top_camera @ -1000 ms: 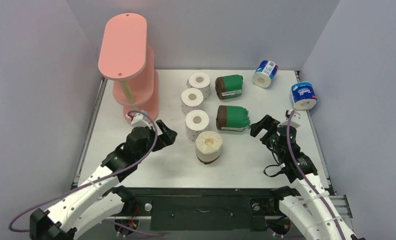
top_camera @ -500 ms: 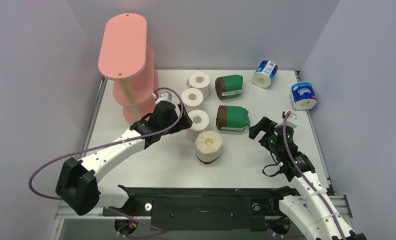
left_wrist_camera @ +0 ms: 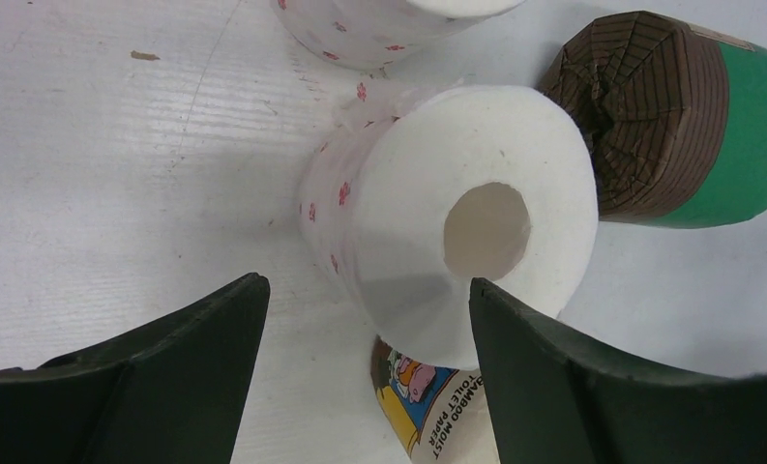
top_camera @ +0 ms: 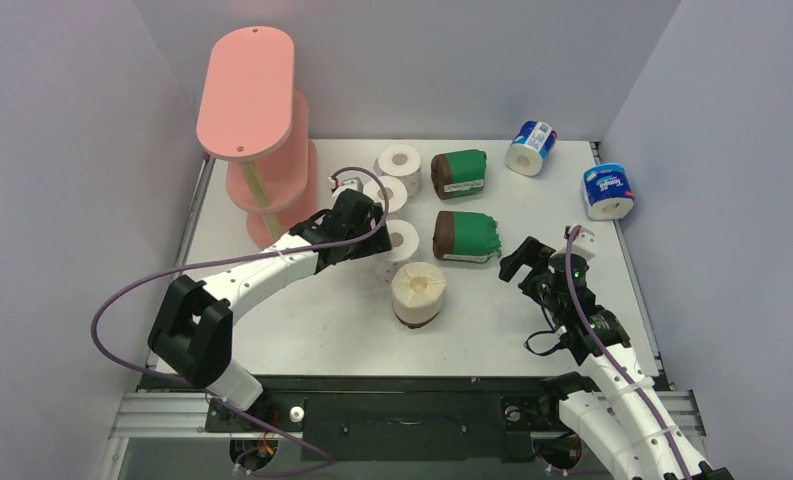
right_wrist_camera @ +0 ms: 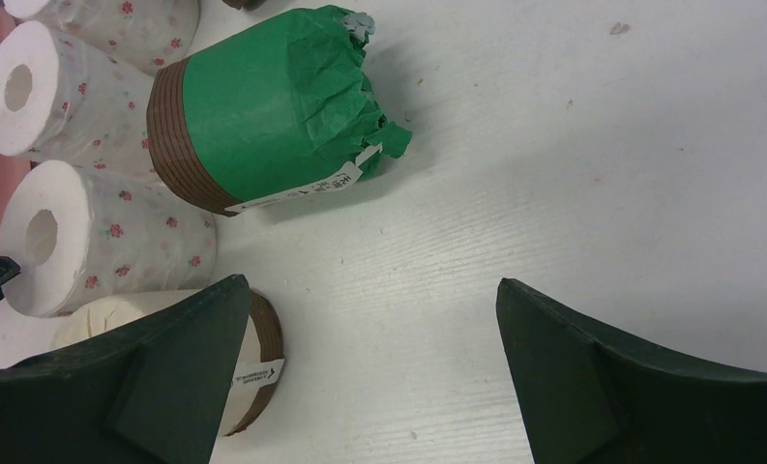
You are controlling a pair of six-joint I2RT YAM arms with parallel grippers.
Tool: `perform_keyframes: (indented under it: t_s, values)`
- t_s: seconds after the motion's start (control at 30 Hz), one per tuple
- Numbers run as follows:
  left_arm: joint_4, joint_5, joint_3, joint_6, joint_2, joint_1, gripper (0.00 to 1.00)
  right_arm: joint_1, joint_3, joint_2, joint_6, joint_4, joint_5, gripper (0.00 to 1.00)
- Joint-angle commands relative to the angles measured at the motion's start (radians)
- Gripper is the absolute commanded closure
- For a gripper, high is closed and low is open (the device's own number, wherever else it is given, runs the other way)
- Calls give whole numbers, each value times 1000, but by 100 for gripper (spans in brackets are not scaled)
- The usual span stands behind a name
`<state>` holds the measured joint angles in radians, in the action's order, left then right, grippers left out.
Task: Place and organize the paper towels onto the shelf
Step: Pick up the paper towel from the center of the board.
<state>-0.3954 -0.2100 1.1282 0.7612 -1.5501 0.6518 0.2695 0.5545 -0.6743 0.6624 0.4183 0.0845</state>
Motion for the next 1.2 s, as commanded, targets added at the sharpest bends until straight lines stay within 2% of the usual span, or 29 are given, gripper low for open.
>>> perform_keyframes:
  t_s: [0.0, 0.37, 0.83, 1.17]
  values:
    - [-2, -17, 77, -33, -30, -2, 27, 5, -5, 7, -12, -10, 27, 6]
    - [-39, -56, 157, -51, -127, 1, 28, 4, 4, 3, -14, -2, 34, 6]
    - [-27, -34, 160, -61, -154, 2, 56, 6, 2, 12, -14, 13, 49, 6]
    - [-34, -20, 162, -62, -111, 6, 75, 5, 17, 18, -14, 28, 57, 7]
